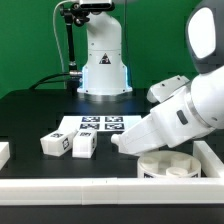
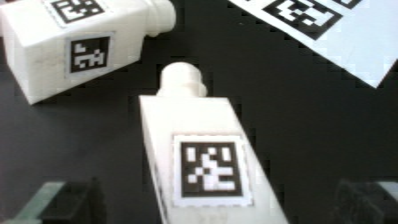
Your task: Assemble stool
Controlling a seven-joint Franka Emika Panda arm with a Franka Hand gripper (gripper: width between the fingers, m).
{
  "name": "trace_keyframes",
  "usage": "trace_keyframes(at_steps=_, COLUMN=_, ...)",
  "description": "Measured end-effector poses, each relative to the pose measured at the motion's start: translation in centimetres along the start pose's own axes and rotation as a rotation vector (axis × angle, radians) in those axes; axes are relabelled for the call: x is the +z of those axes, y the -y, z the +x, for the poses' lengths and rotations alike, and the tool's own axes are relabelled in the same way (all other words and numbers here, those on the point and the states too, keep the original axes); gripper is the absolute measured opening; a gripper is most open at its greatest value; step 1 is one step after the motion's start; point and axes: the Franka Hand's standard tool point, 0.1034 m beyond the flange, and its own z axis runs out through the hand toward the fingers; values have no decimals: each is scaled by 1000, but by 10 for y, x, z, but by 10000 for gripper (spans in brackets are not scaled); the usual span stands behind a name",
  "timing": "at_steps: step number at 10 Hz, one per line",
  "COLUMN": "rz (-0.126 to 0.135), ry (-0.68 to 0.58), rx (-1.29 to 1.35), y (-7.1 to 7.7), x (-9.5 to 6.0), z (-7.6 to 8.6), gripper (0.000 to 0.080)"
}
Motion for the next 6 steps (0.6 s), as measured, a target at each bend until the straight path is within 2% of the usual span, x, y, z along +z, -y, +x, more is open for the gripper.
trace_keyframes(at_steps=6, rz=-4, ry=-32, rx=-8, y=-2, x=14, z=11, gripper=649)
